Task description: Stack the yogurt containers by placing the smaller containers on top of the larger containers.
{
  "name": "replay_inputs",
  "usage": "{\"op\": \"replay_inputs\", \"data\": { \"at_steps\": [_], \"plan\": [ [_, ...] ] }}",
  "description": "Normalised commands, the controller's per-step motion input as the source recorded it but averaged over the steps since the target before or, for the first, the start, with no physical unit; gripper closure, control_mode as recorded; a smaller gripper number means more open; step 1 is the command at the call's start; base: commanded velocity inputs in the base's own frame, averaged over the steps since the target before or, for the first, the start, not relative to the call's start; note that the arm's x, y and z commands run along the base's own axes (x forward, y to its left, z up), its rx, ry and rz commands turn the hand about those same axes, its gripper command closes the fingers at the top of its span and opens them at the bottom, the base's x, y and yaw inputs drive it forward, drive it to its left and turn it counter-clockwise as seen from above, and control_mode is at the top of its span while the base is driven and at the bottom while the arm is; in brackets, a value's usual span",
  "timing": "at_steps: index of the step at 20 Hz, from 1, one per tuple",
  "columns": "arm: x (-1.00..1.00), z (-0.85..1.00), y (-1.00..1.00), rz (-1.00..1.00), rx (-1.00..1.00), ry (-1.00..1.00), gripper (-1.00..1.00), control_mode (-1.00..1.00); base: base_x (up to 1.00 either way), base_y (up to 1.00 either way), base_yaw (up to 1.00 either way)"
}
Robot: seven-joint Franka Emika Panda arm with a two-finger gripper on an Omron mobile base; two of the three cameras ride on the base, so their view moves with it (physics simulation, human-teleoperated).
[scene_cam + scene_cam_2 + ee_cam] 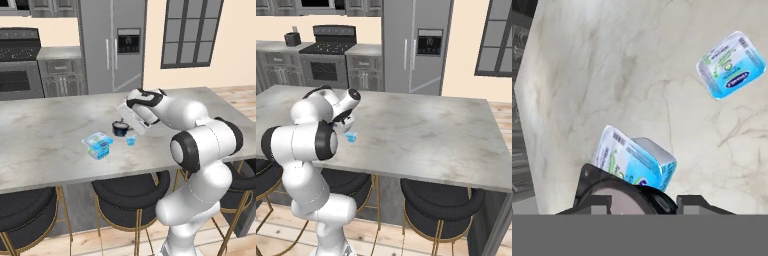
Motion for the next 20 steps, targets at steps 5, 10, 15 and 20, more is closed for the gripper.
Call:
{"op": "replay_inputs", "data": {
  "at_steps": [5,10,15,20],
  "plan": [
    [0.0,0.16,0.32,0.0,0.0,-0.01,1.0,-1.0,0.0,0.0,0.0],
    [0.0,0.07,0.41,0.0,0.0,0.0,1.0,-1.0,0.0,0.0,0.0],
    [0.0,-0.05,0.39,0.0,0.0,0.0,1.0,-1.0,0.0,0.0,0.0],
    [0.1,-0.18,0.23,0.0,0.0,0.0,1.0,-1.0,0.0,0.0,0.0]
  ]
}}
